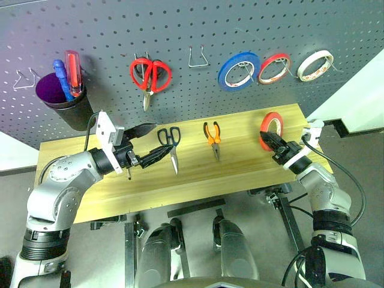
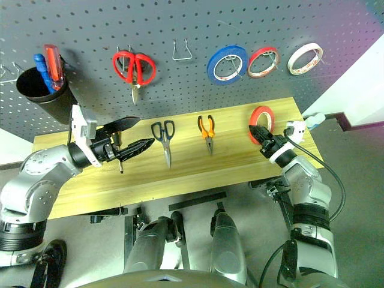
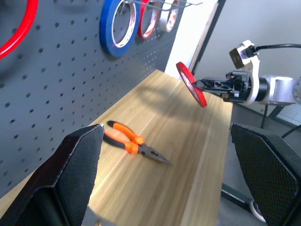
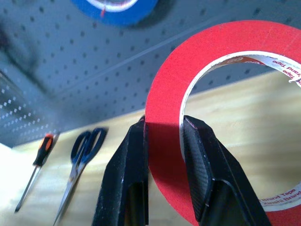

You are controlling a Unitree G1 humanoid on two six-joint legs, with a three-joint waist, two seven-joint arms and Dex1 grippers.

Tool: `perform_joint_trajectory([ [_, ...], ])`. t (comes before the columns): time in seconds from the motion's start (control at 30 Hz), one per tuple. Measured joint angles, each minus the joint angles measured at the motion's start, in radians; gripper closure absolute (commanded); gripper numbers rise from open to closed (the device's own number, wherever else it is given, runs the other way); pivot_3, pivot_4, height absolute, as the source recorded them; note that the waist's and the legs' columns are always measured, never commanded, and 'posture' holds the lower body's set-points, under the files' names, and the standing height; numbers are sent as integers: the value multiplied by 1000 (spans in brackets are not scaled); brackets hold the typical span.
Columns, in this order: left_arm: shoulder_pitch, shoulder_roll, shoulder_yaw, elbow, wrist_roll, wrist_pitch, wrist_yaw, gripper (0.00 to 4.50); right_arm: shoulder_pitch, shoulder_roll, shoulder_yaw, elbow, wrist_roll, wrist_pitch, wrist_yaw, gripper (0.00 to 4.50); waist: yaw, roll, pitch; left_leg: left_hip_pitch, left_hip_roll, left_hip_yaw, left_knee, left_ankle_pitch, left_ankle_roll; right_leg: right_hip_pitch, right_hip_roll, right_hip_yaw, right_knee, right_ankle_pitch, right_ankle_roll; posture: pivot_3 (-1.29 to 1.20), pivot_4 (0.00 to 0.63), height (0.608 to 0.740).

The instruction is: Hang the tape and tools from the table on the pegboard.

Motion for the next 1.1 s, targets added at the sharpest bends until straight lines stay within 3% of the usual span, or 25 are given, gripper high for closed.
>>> perform_joint_trajectory([
  [0.63,-75,-30,-33,68,21,-18,-46,0,-8,-13,-72,-101,58,-103,-35,3802,-55,-1,-33,3,2,0,14,1,2,2,-1,2,16,1,0,-309,155,740],
  [1.1,-74,-34,-34,43,21,-18,-22,0,-165,-4,48,-30,8,-168,-16,3802,-77,0,-50,7,2,1,15,2,3,4,0,5,18,1,0,-254,143,740],
])
